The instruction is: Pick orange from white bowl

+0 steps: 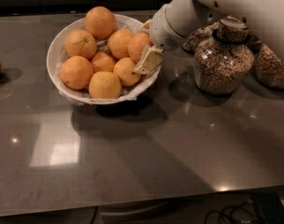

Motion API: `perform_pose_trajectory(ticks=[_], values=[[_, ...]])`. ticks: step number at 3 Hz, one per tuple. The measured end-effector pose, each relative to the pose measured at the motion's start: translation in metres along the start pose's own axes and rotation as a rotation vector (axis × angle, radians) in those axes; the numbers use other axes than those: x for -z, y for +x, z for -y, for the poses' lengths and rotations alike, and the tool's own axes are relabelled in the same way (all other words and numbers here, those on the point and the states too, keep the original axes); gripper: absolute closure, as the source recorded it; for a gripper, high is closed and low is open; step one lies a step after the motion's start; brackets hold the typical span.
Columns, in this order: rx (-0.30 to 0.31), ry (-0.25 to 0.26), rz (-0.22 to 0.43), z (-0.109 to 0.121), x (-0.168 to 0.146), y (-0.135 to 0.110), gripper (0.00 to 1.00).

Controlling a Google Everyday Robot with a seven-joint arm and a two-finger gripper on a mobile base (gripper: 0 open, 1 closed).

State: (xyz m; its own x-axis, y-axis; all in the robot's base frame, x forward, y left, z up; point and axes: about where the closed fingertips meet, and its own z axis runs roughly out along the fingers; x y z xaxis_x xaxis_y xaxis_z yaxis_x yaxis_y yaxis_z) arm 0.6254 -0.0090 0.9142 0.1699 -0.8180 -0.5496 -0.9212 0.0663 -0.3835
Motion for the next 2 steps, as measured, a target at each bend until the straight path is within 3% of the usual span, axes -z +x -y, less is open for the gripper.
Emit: perform_pose_trajectory(ticks=[2], values=[[0.0,0.0,0.0,0.0017,0.0036,-0.0011,0.94]])
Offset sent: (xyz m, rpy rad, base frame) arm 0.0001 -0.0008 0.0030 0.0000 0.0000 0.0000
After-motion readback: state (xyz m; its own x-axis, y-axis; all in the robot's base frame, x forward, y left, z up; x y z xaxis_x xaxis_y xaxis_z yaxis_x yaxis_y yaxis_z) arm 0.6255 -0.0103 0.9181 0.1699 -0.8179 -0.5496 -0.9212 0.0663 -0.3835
